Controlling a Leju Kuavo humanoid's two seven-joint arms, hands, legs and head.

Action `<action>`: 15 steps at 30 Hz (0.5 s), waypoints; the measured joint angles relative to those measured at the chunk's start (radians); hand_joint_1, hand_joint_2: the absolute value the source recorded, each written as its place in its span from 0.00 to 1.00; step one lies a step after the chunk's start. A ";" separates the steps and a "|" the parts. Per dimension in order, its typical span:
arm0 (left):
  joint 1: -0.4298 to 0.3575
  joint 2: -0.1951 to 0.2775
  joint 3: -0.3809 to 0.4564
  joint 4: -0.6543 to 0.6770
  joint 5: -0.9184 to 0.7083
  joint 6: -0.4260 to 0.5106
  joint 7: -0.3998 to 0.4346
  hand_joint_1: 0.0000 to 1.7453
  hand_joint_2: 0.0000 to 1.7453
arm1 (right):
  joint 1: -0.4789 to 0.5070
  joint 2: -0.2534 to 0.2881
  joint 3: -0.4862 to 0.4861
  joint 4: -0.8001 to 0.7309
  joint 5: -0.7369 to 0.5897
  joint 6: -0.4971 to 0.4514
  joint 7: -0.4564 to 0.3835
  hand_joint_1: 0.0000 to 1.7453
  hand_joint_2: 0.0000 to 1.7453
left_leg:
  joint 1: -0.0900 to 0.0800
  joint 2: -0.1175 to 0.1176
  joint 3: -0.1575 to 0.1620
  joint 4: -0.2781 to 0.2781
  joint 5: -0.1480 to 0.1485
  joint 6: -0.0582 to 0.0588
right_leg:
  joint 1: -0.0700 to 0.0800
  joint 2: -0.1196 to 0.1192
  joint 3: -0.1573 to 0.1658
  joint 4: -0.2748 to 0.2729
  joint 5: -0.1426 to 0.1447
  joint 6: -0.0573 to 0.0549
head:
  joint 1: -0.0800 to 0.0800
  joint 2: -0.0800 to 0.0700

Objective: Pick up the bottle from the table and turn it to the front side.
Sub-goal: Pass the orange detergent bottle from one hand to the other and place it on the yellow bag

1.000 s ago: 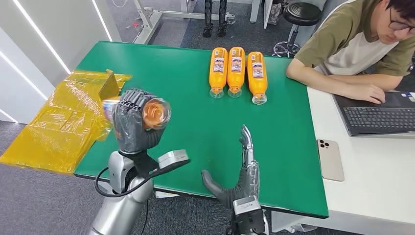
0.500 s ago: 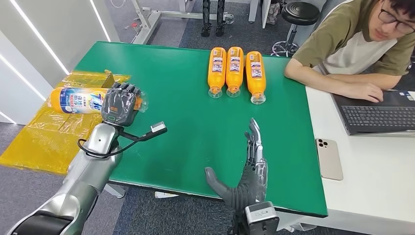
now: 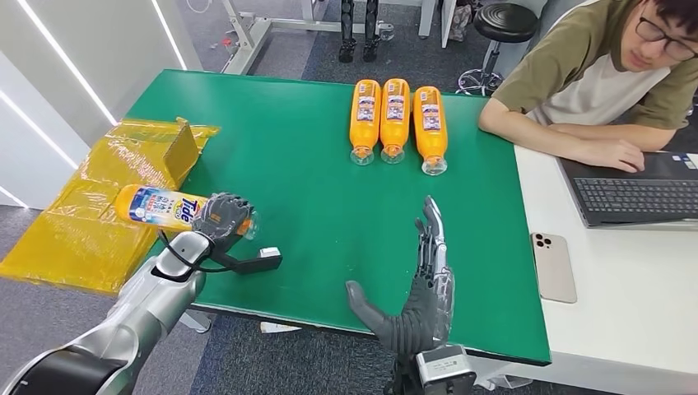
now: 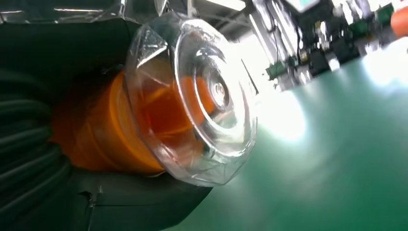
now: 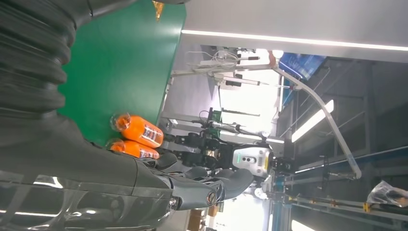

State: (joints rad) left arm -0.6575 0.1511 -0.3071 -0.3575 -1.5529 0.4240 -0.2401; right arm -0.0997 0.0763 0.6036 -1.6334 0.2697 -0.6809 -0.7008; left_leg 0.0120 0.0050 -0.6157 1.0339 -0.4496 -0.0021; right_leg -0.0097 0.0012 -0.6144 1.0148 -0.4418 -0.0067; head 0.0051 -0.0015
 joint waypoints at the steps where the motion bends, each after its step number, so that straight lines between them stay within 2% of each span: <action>1: 0.002 0.001 -0.001 0.006 0.000 -0.010 -0.002 1.00 1.00 | 0.000 0.000 0.000 0.000 -0.002 0.000 0.000 0.00 1.00 | 0.000 0.000 0.000 0.000 0.000 0.000 | 0.000 0.000 0.000 0.000 0.000 0.000 | 0.000 0.000; 9: 0.021 0.002 -0.002 0.034 0.002 -0.018 -0.002 1.00 1.00 | -0.003 0.000 0.003 0.006 -0.013 0.003 0.000 0.00 1.00 | 0.000 0.000 0.000 0.000 0.000 0.000 | 0.000 0.000 0.000 0.000 0.000 0.000 | 0.000 0.000; 10: 0.022 0.002 -0.002 0.035 0.003 -0.014 0.002 0.96 1.00 | -0.003 0.000 0.004 0.007 -0.015 0.003 0.000 0.00 1.00 | 0.000 0.000 0.000 0.000 0.000 0.000 | 0.000 0.000 0.000 0.000 0.000 0.000 | 0.000 0.000; 13: 0.028 0.001 -0.002 0.037 0.004 0.005 0.032 0.21 1.00 | -0.009 0.000 0.009 0.014 -0.019 0.008 0.000 0.00 1.00 | 0.000 0.000 0.000 0.000 0.000 0.000 | 0.000 0.000 0.000 0.000 0.000 0.000 | 0.000 0.000; 14: 0.030 0.001 -0.002 0.038 0.005 0.010 0.046 0.00 1.00 | -0.012 0.000 0.012 0.017 -0.022 0.011 0.000 0.00 1.00 | 0.000 0.000 0.000 0.000 0.000 0.000 | 0.000 0.000 0.000 0.000 0.000 0.000 | 0.000 0.000; 15: 0.032 0.001 -0.002 0.039 0.008 0.014 0.060 0.00 1.00 | -0.016 0.000 0.016 0.021 -0.026 0.015 0.000 0.00 1.00 | 0.000 0.000 0.000 0.000 0.000 0.000 | 0.000 0.000 0.000 0.000 0.000 0.000 | 0.000 0.000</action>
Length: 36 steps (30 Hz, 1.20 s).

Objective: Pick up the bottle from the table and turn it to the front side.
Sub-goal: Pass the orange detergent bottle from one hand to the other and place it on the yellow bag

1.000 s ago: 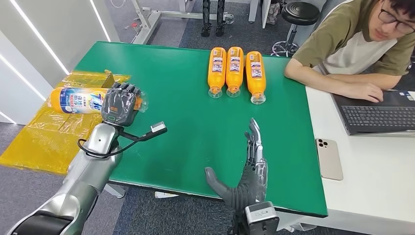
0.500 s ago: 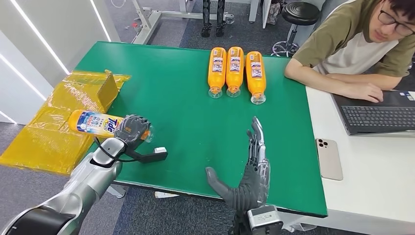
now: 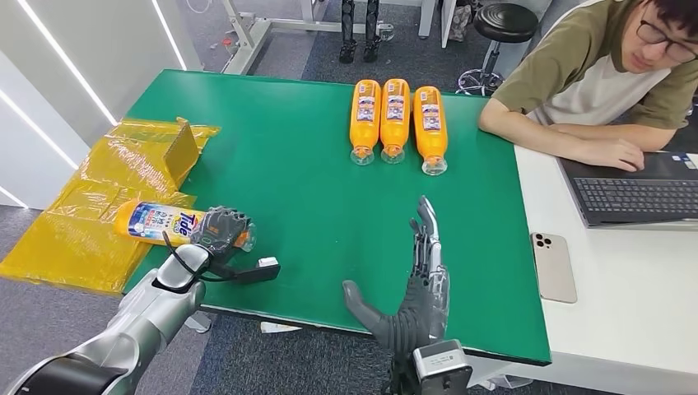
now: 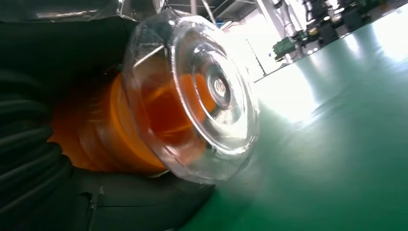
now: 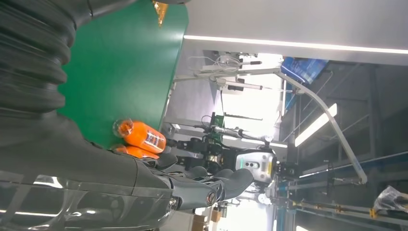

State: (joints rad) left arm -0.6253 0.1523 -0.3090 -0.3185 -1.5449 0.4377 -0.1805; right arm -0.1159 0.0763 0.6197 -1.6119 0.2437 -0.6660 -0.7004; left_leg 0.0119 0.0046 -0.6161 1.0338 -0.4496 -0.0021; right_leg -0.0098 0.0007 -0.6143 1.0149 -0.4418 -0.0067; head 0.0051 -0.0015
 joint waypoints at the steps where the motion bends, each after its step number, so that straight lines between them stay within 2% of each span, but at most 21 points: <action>1: 0.002 0.000 0.000 0.000 0.006 0.000 0.012 0.00 1.00 | -0.004 0.000 0.004 0.004 -0.004 0.005 0.000 0.00 1.00 | 0.000 0.000 0.000 0.000 0.000 0.000 | 0.000 0.000 0.000 0.000 0.000 0.000 | 0.000 0.000; 10: 0.006 -0.006 0.037 0.000 0.086 -0.015 0.025 0.00 1.00 | -0.037 0.011 0.023 0.045 -0.023 0.035 0.000 0.00 1.00 | 0.000 0.000 0.001 0.000 0.000 0.000 | 0.000 0.000 0.001 0.001 0.000 0.000 | 0.000 0.000; 13: 0.009 -0.010 0.068 0.000 0.145 -0.010 -0.024 0.00 1.00 | -0.051 0.022 0.026 0.056 -0.030 0.044 0.000 0.00 1.00 | 0.000 0.000 0.002 0.000 0.000 0.000 | 0.000 0.000 0.001 0.001 0.000 0.000 | 0.000 0.000; 16: 0.020 -0.018 0.120 0.000 0.234 0.018 -0.114 0.00 1.00 | -0.063 0.033 0.026 0.068 -0.035 0.050 0.000 0.00 1.00 | 0.000 0.000 0.002 0.000 0.000 0.000 | 0.000 -0.001 0.001 0.001 0.000 0.000 | 0.000 0.000; 20: 0.043 -0.041 0.237 -0.006 0.471 0.056 -0.334 0.00 1.00 | -0.073 0.043 0.023 0.080 -0.035 0.057 0.000 0.00 1.00 | 0.000 0.000 0.002 0.000 0.001 -0.001 | 0.000 -0.001 0.001 0.001 0.000 0.000 | 0.000 0.000; 23: 0.050 -0.058 0.345 -0.017 0.633 0.054 -0.445 0.00 1.00 | -0.075 0.047 0.020 0.084 -0.030 0.061 0.000 0.00 1.00 | 0.000 0.000 0.002 0.000 0.000 -0.001 | 0.000 0.000 0.001 0.001 0.000 0.000 | 0.000 0.000; 25: 0.050 -0.063 0.421 -0.025 0.731 0.059 -0.475 0.00 1.00 | -0.076 0.048 0.019 0.084 -0.027 0.060 0.000 0.00 1.00 | 0.000 0.000 0.001 0.000 0.000 -0.001 | 0.000 0.000 0.001 0.001 0.000 0.000 | 0.000 0.000; 31: 0.059 -0.069 0.602 -0.059 0.953 0.107 -0.498 0.00 1.00 | -0.076 0.048 0.018 0.084 -0.027 0.044 0.000 0.00 1.00 | 0.000 0.000 0.001 0.000 0.000 -0.001 | 0.000 0.000 0.000 0.001 0.000 0.000 | 0.000 0.000; 36: 0.116 -0.101 0.651 -0.248 1.288 0.108 -0.518 0.00 1.00 | -0.077 0.048 0.019 0.086 -0.040 0.033 0.000 0.00 1.00 | 0.000 0.000 0.001 0.000 0.000 -0.001 | 0.000 0.000 0.000 0.001 0.000 0.000 | 0.000 0.000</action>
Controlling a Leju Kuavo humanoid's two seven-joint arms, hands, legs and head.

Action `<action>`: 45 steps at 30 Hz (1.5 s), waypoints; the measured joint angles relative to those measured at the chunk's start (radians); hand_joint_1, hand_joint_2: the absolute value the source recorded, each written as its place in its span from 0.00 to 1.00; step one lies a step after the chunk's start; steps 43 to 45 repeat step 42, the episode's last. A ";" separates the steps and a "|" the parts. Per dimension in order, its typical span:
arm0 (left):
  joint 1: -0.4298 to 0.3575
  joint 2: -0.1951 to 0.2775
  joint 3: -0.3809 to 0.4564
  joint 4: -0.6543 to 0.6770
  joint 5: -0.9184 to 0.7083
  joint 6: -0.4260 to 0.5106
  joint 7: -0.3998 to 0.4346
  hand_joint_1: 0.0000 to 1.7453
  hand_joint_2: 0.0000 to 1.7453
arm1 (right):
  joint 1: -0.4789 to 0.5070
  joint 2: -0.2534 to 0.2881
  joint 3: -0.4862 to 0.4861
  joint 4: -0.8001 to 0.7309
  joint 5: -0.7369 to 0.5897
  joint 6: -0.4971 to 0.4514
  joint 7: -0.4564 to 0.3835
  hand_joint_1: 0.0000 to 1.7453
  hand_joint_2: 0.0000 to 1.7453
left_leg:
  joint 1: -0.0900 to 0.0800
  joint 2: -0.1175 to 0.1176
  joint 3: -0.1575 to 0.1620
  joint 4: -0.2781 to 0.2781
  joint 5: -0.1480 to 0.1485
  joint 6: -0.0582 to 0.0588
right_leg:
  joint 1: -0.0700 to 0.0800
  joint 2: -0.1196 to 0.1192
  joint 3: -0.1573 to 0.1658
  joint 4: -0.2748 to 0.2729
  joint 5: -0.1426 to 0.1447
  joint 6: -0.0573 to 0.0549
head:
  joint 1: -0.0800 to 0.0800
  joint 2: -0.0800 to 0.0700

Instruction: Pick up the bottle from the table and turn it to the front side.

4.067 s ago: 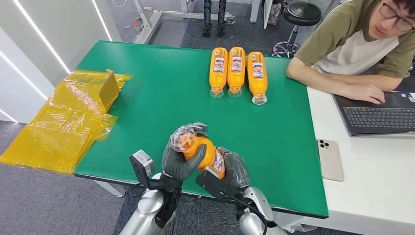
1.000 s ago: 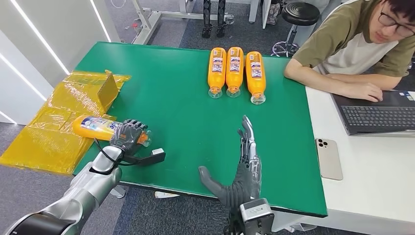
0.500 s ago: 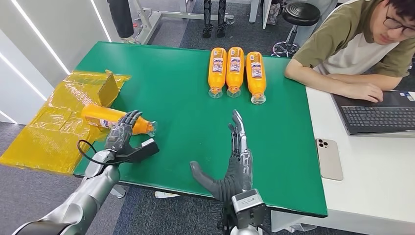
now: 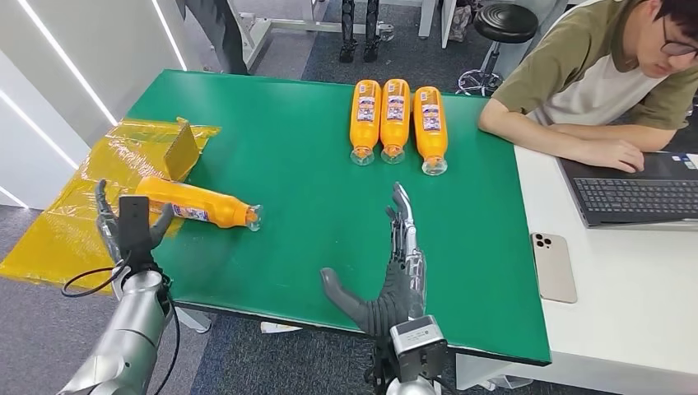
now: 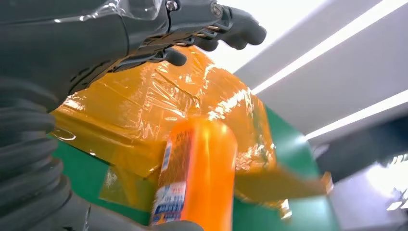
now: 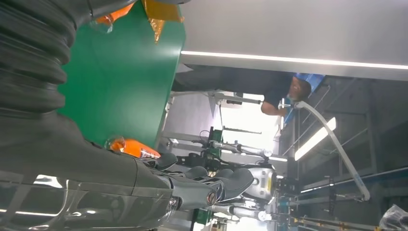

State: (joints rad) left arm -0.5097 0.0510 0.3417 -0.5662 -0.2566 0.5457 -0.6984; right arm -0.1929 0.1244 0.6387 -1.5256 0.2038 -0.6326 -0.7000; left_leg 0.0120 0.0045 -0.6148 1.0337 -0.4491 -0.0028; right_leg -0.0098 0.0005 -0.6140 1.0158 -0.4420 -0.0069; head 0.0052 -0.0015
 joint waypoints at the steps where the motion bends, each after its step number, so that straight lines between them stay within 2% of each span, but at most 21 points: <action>1: 0.018 -0.012 -0.001 -0.067 0.074 0.001 -0.001 0.00 1.00 | -0.001 0.000 0.001 0.002 -0.003 0.000 0.000 0.00 1.00 | 0.000 0.000 0.000 0.000 0.000 0.000 | 0.000 0.000 0.000 0.000 0.000 0.000 | 0.000 0.000; 4: 0.074 -0.069 -0.016 -0.299 0.225 -0.011 -0.004 0.00 1.00 | -0.007 0.001 0.007 0.011 -0.006 0.000 0.000 0.00 1.00 | 0.000 -0.001 -0.001 0.000 0.000 0.000 | 0.000 -0.001 0.000 -0.001 0.000 0.000 | 0.000 0.000; 7: 0.122 -0.149 -0.055 -0.529 0.271 -0.035 -0.006 0.00 1.00 | -0.012 0.004 0.010 0.021 -0.004 0.001 0.000 0.00 1.00 | -0.001 -0.003 -0.001 0.000 0.000 0.000 | 0.000 -0.003 0.001 -0.002 0.000 0.000 | 0.000 0.000; 10: 0.167 -0.223 -0.112 -0.705 0.290 -0.062 -0.006 0.00 1.00 | -0.014 0.008 0.010 0.029 0.006 0.007 0.000 0.00 1.00 | -0.001 -0.003 -0.001 0.000 0.000 0.001 | -0.001 -0.004 0.001 -0.002 0.000 0.001 | 0.000 0.000; 13: 0.201 -0.285 -0.170 -0.807 0.316 -0.123 -0.006 0.00 1.00 | -0.013 0.010 0.007 0.034 0.022 0.017 0.000 0.00 1.00 | -0.001 -0.003 -0.001 0.001 -0.001 0.001 | -0.001 -0.004 0.001 -0.002 0.000 0.001 | 0.000 0.000; 16: 0.227 -0.327 -0.224 -0.830 0.341 -0.212 -0.005 0.00 1.00 | -0.010 0.011 0.002 0.036 0.034 0.029 0.000 0.00 1.00 | -0.001 -0.003 -0.001 0.001 -0.001 0.001 | -0.001 -0.004 0.001 -0.002 0.000 0.001 | 0.000 0.000; 22: 0.234 -0.337 -0.326 -0.830 0.287 -0.263 -0.005 0.00 1.00 | -0.002 0.013 -0.010 0.037 0.036 0.042 0.000 0.00 1.00 | 0.000 -0.003 -0.001 0.000 0.000 0.001 | 0.000 -0.003 0.001 -0.002 0.000 0.000 | 0.000 0.000; 27: 0.261 -0.328 -0.470 -0.903 0.243 -0.239 -0.005 0.00 1.00 | 0.017 0.011 -0.016 0.040 0.034 0.026 0.000 0.00 1.00 | 0.000 -0.001 -0.001 0.000 -0.001 0.001 | 0.000 -0.002 0.000 -0.002 0.000 0.000 | 0.000 0.000; 30: 0.281 -0.321 -0.527 -0.945 0.235 -0.235 -0.005 0.00 1.00 | 0.029 0.008 -0.021 0.038 0.035 0.015 0.000 0.00 1.00 | 0.000 -0.002 -0.001 0.000 -0.001 0.001 | 0.000 -0.002 0.000 -0.002 0.000 0.001 | 0.000 0.000; 36: 0.318 -0.312 -0.563 -0.979 0.236 -0.241 -0.005 0.00 1.00 | 0.049 0.005 -0.037 0.029 0.040 0.007 0.005 0.00 1.00 | 0.000 -0.002 -0.001 0.000 -0.002 0.002 | 0.000 -0.002 0.000 -0.002 0.000 0.001 | 0.000 0.000; 45: 0.337 -0.307 -0.571 -0.994 0.233 -0.248 -0.005 0.00 1.00 | 0.057 0.004 -0.043 0.027 0.051 0.008 0.009 0.00 1.00 | 0.000 -0.001 -0.001 0.000 -0.002 0.001 | 0.000 -0.001 0.000 -0.002 0.000 0.001 | 0.000 0.000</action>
